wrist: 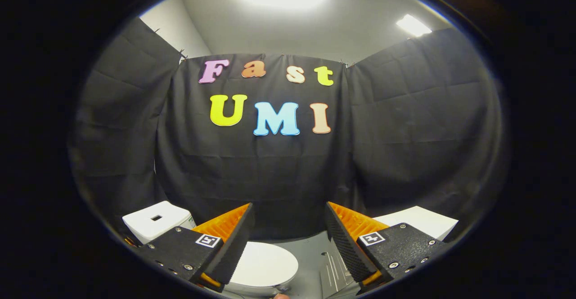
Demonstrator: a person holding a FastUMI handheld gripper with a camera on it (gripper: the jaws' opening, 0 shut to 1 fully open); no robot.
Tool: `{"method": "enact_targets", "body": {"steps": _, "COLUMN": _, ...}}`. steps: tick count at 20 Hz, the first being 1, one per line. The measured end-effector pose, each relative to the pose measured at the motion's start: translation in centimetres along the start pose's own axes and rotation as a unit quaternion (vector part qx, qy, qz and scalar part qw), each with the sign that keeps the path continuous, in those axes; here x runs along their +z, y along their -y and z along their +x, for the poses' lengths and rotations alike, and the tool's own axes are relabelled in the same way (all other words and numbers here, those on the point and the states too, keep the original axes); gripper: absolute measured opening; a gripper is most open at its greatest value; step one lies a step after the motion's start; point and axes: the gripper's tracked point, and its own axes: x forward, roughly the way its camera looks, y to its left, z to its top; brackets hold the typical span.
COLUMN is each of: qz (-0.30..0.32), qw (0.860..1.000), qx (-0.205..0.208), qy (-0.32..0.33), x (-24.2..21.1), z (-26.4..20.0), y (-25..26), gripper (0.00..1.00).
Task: Open the toilet lid.
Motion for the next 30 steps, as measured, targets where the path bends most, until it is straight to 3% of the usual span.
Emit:
{"method": "enact_targets", "body": {"steps": 6, "qz": -0.037, "qw": 0.998, "qx": -0.005, "qy": -0.048, "x": -5.9, "z": 2.1, "y": -0.5, "gripper": 0.96}}
{"method": "enact_targets", "body": {"steps": 10, "qz": 0.003, "qw": 0.995, "qx": 0.018, "qy": -0.099, "x": -10.8, "z": 3.0, "y": -2.1, "gripper": 0.96}}
{"method": "enact_targets", "body": {"steps": 14, "qz": 0.034, "qw": 0.988, "qx": 0.015, "qy": -0.151, "x": -16.0, "z": 3.4, "y": -1.8, "gripper": 0.96}}
{"method": "enact_targets", "body": {"steps": 25, "qz": 0.107, "qw": 0.944, "qx": -0.005, "qy": -0.313, "x": -29.7, "z": 1.8, "y": -3.1, "gripper": 0.96}}
{"method": "enact_targets", "body": {"steps": 30, "qz": 0.100, "qw": 0.921, "qx": -0.032, "qy": -0.375, "x": -34.4, "z": 0.3, "y": -2.2, "gripper": 0.96}}
